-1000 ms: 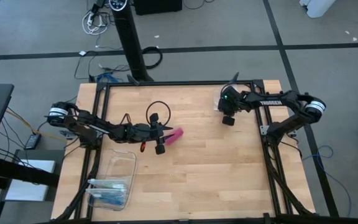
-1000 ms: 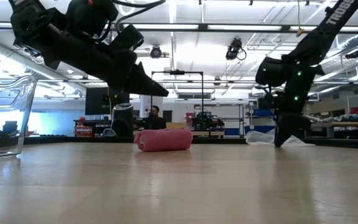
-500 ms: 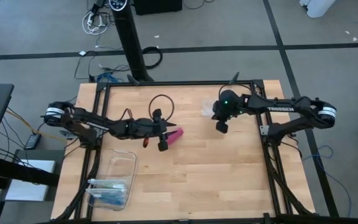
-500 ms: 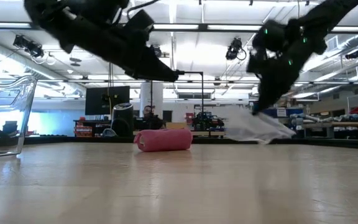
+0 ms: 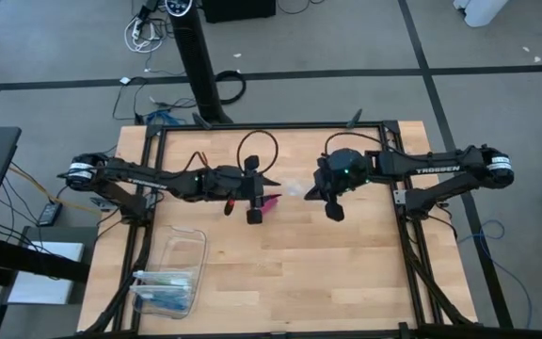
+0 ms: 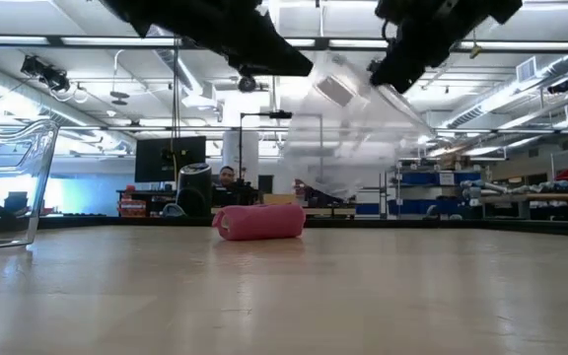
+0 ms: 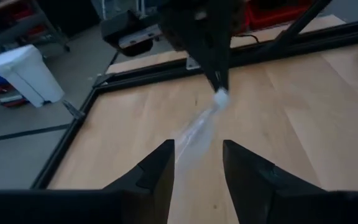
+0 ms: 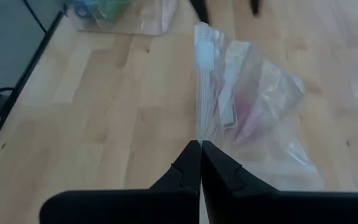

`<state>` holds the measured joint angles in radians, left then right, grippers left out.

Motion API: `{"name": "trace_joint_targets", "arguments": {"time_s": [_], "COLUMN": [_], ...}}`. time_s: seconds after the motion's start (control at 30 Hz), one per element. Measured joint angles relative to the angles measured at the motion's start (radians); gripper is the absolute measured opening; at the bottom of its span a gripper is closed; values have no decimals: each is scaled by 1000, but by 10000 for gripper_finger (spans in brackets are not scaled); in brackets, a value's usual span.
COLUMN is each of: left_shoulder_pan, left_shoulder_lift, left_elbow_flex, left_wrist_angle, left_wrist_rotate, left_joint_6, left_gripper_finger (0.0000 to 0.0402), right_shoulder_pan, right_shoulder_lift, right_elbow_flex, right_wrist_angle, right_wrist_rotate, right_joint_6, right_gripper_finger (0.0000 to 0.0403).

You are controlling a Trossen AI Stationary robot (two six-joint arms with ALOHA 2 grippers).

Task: Roll bandage
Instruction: Put the rolled pink bandage into the transparent zip bag

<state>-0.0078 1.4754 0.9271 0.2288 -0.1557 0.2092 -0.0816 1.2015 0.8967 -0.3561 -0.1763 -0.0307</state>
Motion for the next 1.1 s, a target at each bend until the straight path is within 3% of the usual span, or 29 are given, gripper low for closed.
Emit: {"name": "trace_joint_targets", "arguments": {"time_s": [0.4,0.77,1.1], "left_shoulder_pan": [-1,-1,-2], "left_shoulder_lift": [3,3,4], "left_elbow_flex": [13,13,13], "left_wrist_angle": [1,8,14], "left_wrist_rotate": [9,97,134], "left_joint_6": [-5,-8,-56], "left_gripper_finger": [143,142,110], "right_shoulder_pan": [60,66,69], "right_shoulder_lift": [4,7,7], "right_elbow_flex": [20,21,21], "right_wrist_angle": [29,38,49], "right_wrist_rotate": [29,5,-10], "right_joint_6": [13,55,64], "right_gripper_finger": [2,2,1]}}
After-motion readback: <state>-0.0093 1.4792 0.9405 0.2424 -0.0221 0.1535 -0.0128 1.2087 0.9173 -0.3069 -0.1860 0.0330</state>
